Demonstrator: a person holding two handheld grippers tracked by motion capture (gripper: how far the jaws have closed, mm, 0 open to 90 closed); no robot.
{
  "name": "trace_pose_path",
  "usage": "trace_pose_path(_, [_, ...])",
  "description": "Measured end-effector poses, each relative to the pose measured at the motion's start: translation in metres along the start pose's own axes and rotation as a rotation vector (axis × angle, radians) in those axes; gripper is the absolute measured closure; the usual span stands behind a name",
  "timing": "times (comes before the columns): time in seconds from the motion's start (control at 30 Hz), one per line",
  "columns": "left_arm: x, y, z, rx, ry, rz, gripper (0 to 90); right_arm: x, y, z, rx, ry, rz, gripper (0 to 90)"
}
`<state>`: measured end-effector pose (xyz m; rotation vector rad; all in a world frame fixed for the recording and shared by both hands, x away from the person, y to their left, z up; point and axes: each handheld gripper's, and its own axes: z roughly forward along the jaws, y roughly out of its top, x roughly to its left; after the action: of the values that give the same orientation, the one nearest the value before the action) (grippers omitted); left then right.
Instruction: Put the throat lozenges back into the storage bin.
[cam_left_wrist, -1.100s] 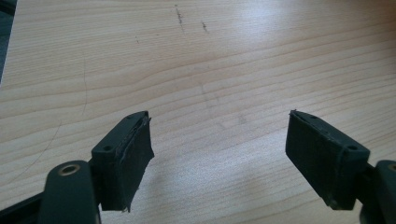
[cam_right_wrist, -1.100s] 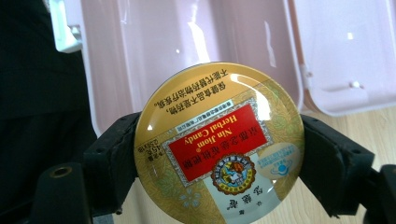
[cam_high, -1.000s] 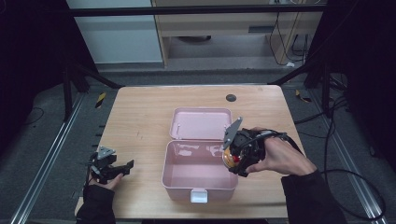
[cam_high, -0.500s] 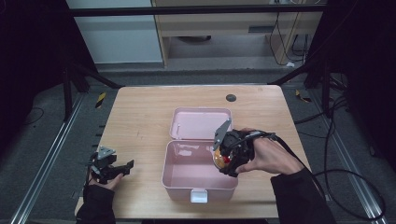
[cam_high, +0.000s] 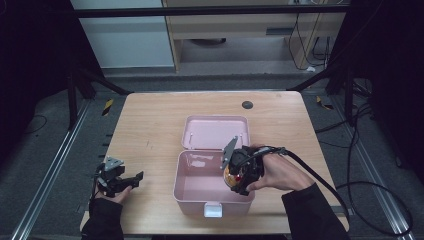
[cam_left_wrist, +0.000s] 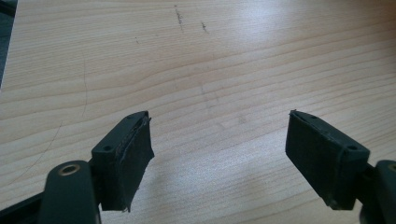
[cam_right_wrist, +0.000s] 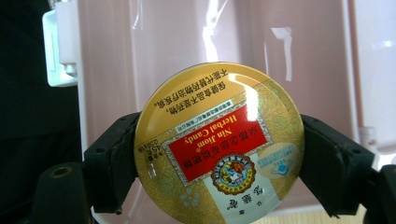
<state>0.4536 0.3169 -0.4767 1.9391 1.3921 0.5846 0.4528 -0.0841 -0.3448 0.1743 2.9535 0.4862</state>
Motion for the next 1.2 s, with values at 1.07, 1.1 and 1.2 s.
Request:
trace_pose_path(1.07, [0.000, 0.000, 0.000, -0.002, -0.001, -0.002, 21.7, 0.003, -0.010, 0.040, 0.060, 0.030, -0.015, 20.6])
trace_pose_path(1.1, [0.000, 0.000, 0.000, -0.002, -0.002, -0.002, 21.6, 0.003, -0.010, 0.041, 0.061, 0.033, -0.013, 20.5])
trace_pose_path(1.2, [0.000, 0.000, 0.001, -0.002, -0.002, -0.001, 21.6, 0.003, -0.010, 0.045, 0.070, 0.038, -0.014, 20.5])
